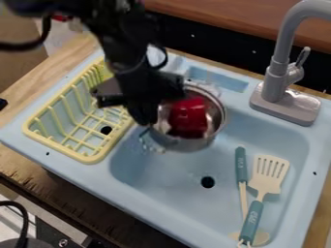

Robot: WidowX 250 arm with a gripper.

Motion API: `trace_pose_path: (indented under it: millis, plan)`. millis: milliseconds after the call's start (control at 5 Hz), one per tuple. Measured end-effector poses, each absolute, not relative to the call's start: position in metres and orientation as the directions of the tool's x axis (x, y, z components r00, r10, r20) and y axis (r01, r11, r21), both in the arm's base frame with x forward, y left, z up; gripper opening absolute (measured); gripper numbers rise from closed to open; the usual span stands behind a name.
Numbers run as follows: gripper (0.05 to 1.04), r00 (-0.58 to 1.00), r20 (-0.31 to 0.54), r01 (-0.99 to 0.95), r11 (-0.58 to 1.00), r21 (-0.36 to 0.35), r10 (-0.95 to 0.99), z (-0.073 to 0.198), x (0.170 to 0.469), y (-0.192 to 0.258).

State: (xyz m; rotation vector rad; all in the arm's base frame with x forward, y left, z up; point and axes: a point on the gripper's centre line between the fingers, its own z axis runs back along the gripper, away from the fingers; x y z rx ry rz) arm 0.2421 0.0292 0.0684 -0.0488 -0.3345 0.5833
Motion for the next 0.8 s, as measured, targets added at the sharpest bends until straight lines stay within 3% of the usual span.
trace_pose_path:
  millis: [800]
  plan:
    - [0.055,0.779,0.284,-0.551,0.826,-0.118,0.56,0.03,0.229,0.011]
